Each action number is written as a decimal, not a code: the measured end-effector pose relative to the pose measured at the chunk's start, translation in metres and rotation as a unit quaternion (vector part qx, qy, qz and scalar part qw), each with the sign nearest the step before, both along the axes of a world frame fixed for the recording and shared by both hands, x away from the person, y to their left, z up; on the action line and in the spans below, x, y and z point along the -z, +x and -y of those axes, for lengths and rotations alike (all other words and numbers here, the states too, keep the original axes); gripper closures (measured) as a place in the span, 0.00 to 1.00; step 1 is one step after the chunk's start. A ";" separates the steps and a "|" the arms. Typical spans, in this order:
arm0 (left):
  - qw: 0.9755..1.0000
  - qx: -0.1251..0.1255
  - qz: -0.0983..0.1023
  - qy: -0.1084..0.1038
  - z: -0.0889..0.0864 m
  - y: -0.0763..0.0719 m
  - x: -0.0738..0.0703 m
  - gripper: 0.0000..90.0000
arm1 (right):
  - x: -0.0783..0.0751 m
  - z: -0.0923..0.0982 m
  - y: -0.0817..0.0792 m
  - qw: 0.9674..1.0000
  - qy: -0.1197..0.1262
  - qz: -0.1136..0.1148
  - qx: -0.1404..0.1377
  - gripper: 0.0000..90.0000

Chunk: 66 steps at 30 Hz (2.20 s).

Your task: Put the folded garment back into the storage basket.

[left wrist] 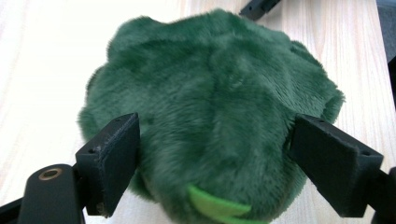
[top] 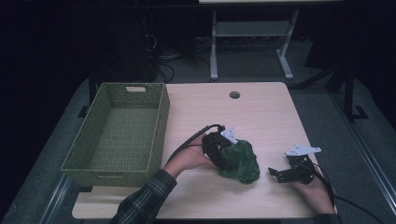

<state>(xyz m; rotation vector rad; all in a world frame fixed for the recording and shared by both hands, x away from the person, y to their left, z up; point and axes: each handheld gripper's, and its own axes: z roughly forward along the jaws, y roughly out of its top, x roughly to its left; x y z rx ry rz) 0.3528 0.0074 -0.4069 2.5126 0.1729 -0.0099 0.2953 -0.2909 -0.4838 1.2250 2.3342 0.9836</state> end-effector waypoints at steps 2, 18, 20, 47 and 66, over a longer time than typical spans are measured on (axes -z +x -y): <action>1.000 0.004 -0.002 0.005 0.001 -0.001 0.004 0.18 | 0.000 0.000 0.000 1.000 0.000 0.000 0.000 0.02; 1.000 0.008 0.009 0.027 0.005 -0.011 0.028 0.19 | 0.000 0.000 0.000 1.000 0.000 0.000 0.000 0.02; 0.999 0.008 0.014 0.032 0.006 -0.012 0.030 0.21 | 0.000 0.000 0.000 1.000 0.000 0.000 0.000 0.02; 1.000 -0.017 0.009 0.022 0.001 -0.006 0.039 0.66 | 0.000 0.000 0.000 1.000 0.000 0.000 -0.001 0.02; 1.000 -0.026 0.006 -0.005 -0.005 -0.009 0.011 0.78 | 0.000 0.000 0.000 1.000 0.000 -0.002 0.001 0.02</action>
